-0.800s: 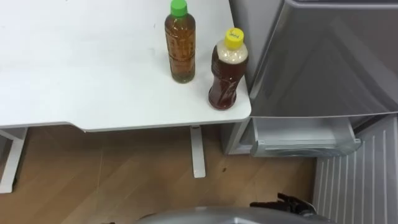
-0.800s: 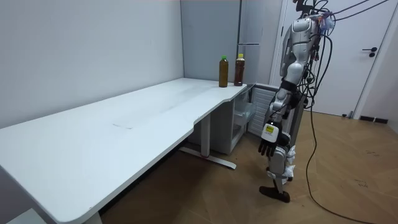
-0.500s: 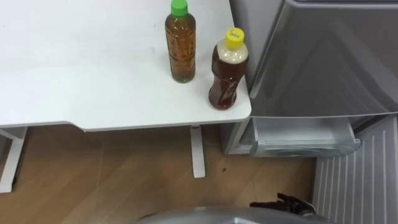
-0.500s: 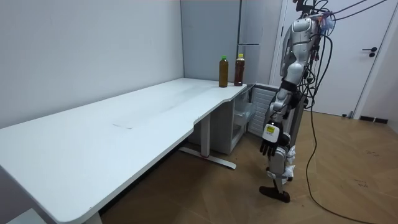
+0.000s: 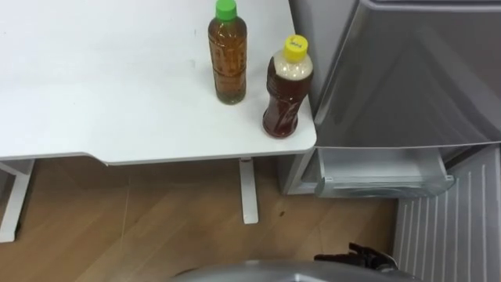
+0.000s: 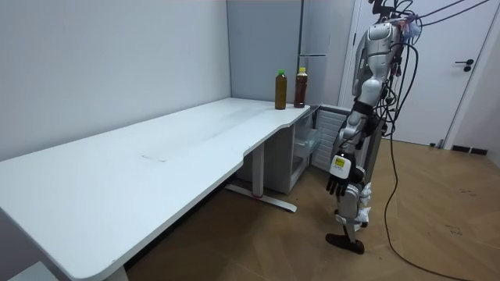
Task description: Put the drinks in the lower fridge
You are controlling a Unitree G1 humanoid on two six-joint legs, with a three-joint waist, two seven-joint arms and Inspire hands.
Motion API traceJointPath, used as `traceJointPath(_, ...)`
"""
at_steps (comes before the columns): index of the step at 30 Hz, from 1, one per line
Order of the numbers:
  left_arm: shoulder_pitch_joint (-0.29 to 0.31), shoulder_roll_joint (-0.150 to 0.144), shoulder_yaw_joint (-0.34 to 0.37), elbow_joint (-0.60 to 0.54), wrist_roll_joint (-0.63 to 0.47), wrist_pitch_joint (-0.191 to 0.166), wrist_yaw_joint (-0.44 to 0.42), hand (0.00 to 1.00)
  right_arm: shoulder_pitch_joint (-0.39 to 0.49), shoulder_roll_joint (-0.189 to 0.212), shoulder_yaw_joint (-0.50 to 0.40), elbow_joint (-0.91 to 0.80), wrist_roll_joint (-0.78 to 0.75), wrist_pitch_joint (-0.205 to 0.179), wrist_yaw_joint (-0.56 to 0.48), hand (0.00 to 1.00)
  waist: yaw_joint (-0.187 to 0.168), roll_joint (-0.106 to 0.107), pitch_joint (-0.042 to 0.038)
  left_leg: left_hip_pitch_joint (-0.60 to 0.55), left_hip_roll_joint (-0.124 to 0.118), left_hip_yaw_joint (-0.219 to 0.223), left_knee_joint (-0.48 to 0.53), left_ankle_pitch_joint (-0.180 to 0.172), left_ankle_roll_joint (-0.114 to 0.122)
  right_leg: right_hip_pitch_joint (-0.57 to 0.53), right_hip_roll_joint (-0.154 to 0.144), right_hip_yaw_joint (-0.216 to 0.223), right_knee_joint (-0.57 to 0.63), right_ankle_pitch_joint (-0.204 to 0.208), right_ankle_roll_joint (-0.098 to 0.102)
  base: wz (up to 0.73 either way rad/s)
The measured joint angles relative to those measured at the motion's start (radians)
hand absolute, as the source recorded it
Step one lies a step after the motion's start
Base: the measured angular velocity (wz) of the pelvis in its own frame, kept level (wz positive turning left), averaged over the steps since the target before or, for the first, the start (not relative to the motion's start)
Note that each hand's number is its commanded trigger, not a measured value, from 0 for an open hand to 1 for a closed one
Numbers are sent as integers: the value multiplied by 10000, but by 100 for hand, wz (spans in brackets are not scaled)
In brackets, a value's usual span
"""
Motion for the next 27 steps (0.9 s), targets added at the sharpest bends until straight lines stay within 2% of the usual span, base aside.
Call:
traceJointPath(6, 4, 3, 91, -4, -240, -161, 130, 0, -5, 8, -3, 16, 11, -1, -17, 0, 4, -14, 7, -42, -1, -45, 42, -6, 4, -7, -7, -136, 3, 0, 0, 2)
traceJointPath(12, -2, -8, 346, -117, -1082, -396, 1192, 0, -53, 27, 26, 47, 12, 2, -136, 0, 47, -48, -2, -203, 4, -26, 156, -75, 3, -96, 0, -145, 2, 0, 0, 0)
traceJointPath(16, -202, -7, 1098, -128, -2716, -710, 2003, 0, -88, 29, -16, 121, 19, -2, -140, 0, -17, -4, -39, -189, -8, -111, 189, -74, 4, -41, -16, -284, 2, 0, 0, 5)
traceJointPath(20, -350, -2, 1935, -304, -4567, -1291, 3088, 0, 33, 26, -43, 55, 21, -28, -299, 0, 149, 9, -23, 30, -1, -74, 114, -71, 4, 104, -10, -260, -13, -1, 1, -1)
traceJointPath(23, -356, 19, 2390, -519, -6036, -1590, 3964, 0, 79, 26, -108, 83, 13, -91, -351, 0, 281, 2, -23, 180, 0, -75, 40, -71, 5, 206, -11, -239, -24, -1, 2, -7)
traceJointPath(27, -276, 44, 2670, -1102, -7351, -1901, 5005, 0, 133, 26, -110, 77, 12, -112, -446, 0, 399, 53, -65, 188, -1, -74, 67, -70, 6, 212, -11, -211, -9, -1, 2, 0)
